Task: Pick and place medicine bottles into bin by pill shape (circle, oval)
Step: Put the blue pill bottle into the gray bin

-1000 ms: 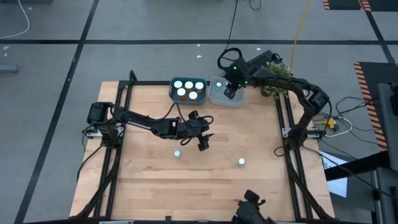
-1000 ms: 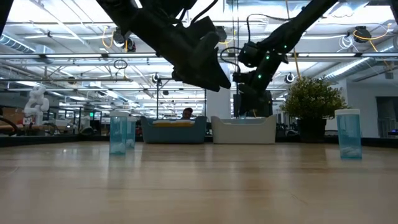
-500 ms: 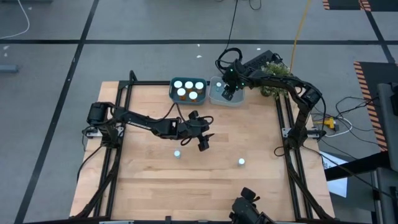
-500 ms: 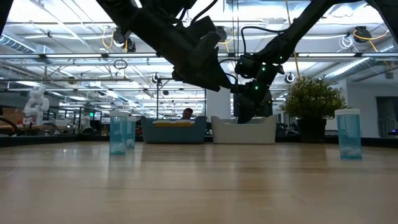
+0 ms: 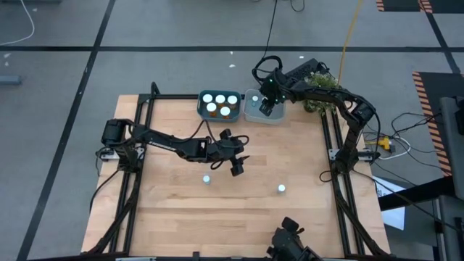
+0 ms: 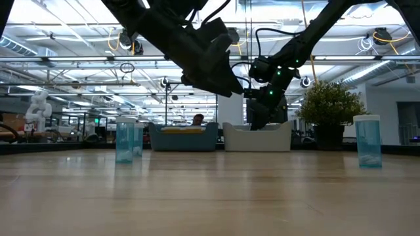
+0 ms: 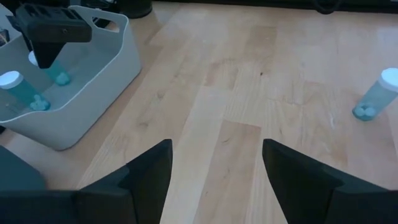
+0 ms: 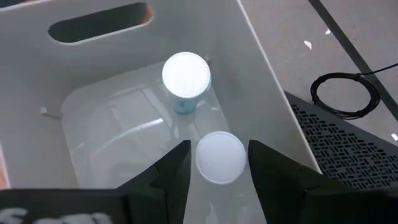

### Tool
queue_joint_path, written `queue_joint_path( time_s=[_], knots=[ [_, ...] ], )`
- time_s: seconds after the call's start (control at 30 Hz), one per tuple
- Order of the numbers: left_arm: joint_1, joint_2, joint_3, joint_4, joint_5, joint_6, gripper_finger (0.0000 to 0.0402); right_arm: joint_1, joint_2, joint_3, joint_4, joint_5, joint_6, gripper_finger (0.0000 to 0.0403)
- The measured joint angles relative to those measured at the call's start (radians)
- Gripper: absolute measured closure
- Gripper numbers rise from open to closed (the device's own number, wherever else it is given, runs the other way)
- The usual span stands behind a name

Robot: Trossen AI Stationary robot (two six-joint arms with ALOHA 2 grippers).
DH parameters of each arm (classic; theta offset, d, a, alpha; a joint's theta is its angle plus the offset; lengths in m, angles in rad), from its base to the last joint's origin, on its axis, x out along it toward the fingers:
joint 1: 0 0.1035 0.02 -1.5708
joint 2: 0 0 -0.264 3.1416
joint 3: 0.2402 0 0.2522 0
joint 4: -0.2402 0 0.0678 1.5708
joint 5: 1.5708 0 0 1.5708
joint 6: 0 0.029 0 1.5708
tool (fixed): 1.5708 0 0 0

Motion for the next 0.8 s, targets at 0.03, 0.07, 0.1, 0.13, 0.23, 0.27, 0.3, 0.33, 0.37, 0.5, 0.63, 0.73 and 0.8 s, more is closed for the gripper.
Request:
queue_joint_path(
  time_s=[0.03, 0.07, 0.1, 0.13, 0.23, 0.27, 0.3, 0.33, 0.37, 0.5, 0.63, 0.73, 0.8],
  knots=[
    [0.0, 0.0, 0.0, -0.001, 0.0, 0.0, 0.0151, 0.0, 0.0, 0.0, 0.0, 0.0, 0.0, 0.0245],
    [0.0, 0.0, 0.0, -0.002, 0.0, 0.001, 0.0151, 0.0, 0.0, 0.0, 0.0, 0.001, 0.0, 0.0241],
    [0.0, 0.0, 0.0, -0.003, 0.0, 0.002, 0.0151, 0.0, 0.0, 0.0, 0.0, 0.003, 0.0, 0.0236],
    [0.0, 0.0, 0.0, -0.002, 0.0, 0.002, 0.0151, 0.0, 0.0, 0.0, 0.0, 0.011, 0.0, 0.0232],
    [0.0, 0.0, 0.0, -0.003, 0.0, 0.002, 0.0151, 0.0, -0.002, 0.0, -0.001, 0.028, 0.001, 0.0219],
    [0.0, 0.0, 0.0, -0.003, 0.0, 0.002, 0.0151, 0.0, -0.007, 0.0, -0.004, 0.028, 0.003, 0.0215],
    [0.0, 0.0, 0.0, -0.003, 0.0, 0.002, 0.0151, 0.0, -0.014, 0.0, -0.008, 0.027, 0.006, 0.0212],
    [0.0, 0.0, 0.0, -0.003, 0.0, 0.002, 0.0151, 0.0, -0.026, 0.0, -0.012, 0.027, 0.011, 0.0209],
    [0.0, 0.0, 0.0, -0.003, 0.0, 0.002, 0.0151, 0.001, -0.041, 0.0, -0.019, 0.027, 0.013, 0.0207],
    [0.0, 0.0, 0.0, -0.003, 0.0, 0.003, 0.0151, 0.008, -0.113, 0.0, -0.064, 0.027, 0.018, 0.0202],
    [0.0, 0.0, 0.0, -0.002, 0.0, 0.003, 0.0151, 0.022, -0.208, 0.0, -0.133, 0.028, 0.03, 0.0202],
    [-0.003, 0.0, 0.0, -0.003, 0.0, 0.003, 0.0151, 0.049, -0.287, 0.0, -0.21, 0.026, 0.05, 0.0202],
    [-0.005, 0.0, 0.0, -0.005, 0.0, 0.0, 0.0151, 0.08, -0.339, 0.0, -0.275, 0.024, 0.066, 0.0202]
  ],
)
